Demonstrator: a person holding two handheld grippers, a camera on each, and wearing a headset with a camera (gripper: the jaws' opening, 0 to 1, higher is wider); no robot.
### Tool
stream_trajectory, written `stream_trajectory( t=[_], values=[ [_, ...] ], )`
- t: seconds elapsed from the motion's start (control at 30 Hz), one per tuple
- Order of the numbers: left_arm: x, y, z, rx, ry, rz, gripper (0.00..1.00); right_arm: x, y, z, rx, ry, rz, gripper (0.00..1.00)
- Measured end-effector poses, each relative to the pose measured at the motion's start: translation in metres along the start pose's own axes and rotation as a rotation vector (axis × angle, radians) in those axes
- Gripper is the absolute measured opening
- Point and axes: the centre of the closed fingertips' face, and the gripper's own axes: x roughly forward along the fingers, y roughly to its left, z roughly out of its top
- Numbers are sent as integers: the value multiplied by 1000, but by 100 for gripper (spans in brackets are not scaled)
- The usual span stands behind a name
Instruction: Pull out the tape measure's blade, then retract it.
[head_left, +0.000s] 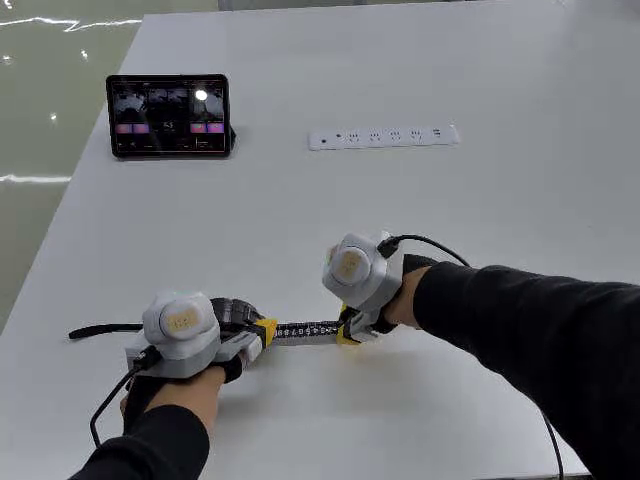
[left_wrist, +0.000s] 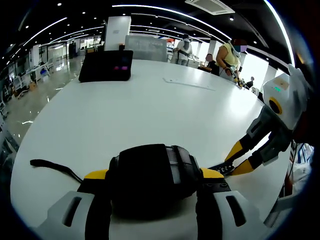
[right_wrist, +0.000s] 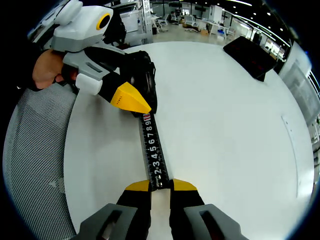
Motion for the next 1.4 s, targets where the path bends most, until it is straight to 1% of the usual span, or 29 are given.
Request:
stream_trajectory(
  t=[0.1, 0.2, 0.33, 0.87, 1.0, 1.03, 1.4],
  values=[
    [1, 0, 0, 1, 5, -2, 65, 1, 0, 1, -3, 1, 0, 9],
    [0, 0, 0, -3, 0, 0, 65, 1, 1, 2, -8, -1, -4, 9],
    [0, 0, 0, -8, -2, 0, 65, 1, 1, 4, 9, -14, -3, 9],
    [0, 0, 0, -11, -2, -3, 65, 5, 1, 12, -1, -16, 0, 10],
    [0, 0, 0, -12, -2, -10, 65, 6, 2, 14, 7, -26, -4, 10],
    [0, 0, 0, -13, -2, -10, 65, 6, 2, 15, -1, -27, -6, 10],
    [-1, 0, 0, -24, -1, -8, 65, 9, 2, 20, 8, -37, -1, 10]
  ],
)
